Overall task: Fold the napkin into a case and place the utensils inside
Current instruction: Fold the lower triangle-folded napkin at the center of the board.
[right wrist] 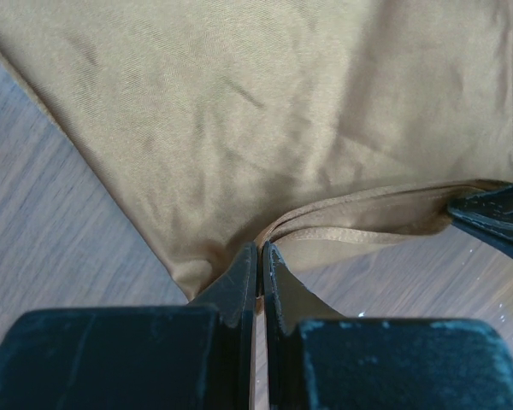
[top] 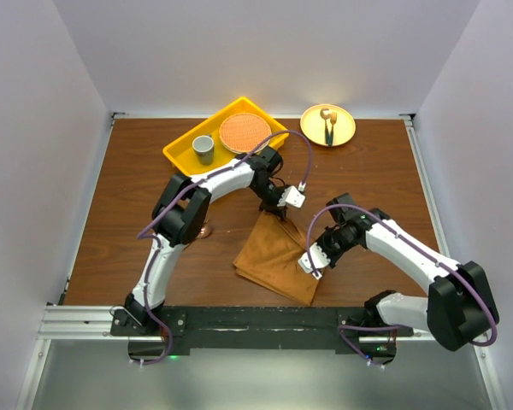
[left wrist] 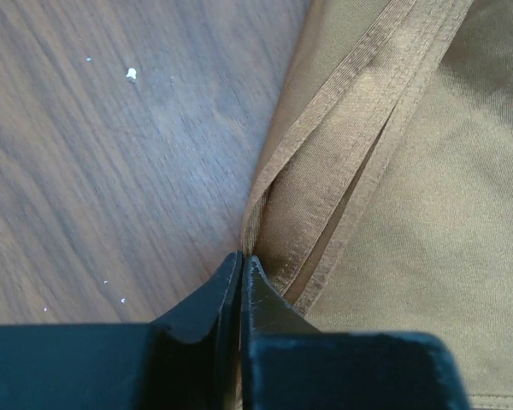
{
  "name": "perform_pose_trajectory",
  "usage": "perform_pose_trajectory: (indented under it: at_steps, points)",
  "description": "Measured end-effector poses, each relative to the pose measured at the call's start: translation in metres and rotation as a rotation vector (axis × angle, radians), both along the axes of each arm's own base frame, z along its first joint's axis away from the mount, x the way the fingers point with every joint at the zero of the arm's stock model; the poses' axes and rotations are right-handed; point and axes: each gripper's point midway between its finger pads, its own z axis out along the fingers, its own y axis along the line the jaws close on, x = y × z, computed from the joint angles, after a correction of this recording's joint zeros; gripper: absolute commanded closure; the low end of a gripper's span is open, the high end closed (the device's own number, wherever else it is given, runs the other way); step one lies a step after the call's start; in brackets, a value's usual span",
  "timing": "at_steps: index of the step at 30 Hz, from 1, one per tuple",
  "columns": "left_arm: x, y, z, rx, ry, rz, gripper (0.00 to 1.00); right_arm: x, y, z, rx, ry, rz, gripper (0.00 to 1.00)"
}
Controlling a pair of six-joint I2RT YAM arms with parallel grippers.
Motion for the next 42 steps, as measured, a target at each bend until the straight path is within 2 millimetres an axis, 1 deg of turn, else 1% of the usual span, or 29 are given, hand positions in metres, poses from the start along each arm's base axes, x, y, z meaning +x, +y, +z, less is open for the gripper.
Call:
perform_pose_trajectory:
  at_steps: [4, 7, 13, 16, 20, 26, 30, 38, 42]
  points:
    - [-0.001, 0.001, 0.002, 0.001, -0.002, 0.002, 1.0, 0.005, 0.005, 0.012, 0.019, 0.0, -0.018, 1.0]
    - [-0.006, 0.007, 0.007, 0.01, -0.001, 0.011, 1.0, 0.006, 0.009, 0.02, 0.04, 0.009, -0.027, 1.0]
    - [-0.022, 0.024, 0.029, 0.02, -0.018, 0.04, 1.0, -0.005, 0.006, 0.026, 0.04, 0.041, -0.024, 1.0]
    - [-0.03, 0.033, 0.033, 0.029, -0.015, 0.073, 1.0, -0.01, 0.004, 0.026, 0.036, 0.043, -0.015, 1.0]
    - [-0.042, 0.043, 0.03, 0.044, 0.005, 0.113, 1.0, -0.018, 0.0, 0.019, 0.026, 0.056, -0.003, 1.0]
    - [-0.065, 0.057, 0.02, 0.079, 0.049, 0.137, 1.0, -0.025, 0.0, 0.011, 0.024, 0.075, 0.016, 1.0]
    - [-0.077, 0.059, 0.015, 0.097, 0.071, 0.139, 1.0, -0.032, -0.001, 0.001, 0.014, 0.101, 0.027, 1.0]
    - [-0.09, 0.058, 0.01, 0.136, 0.107, 0.175, 1.0, -0.041, -0.002, -0.018, -0.018, 0.163, 0.028, 1.0]
    - [-0.1, 0.066, -0.002, 0.176, 0.154, 0.222, 0.99, -0.037, -0.003, -0.031, -0.037, 0.174, 0.018, 1.0]
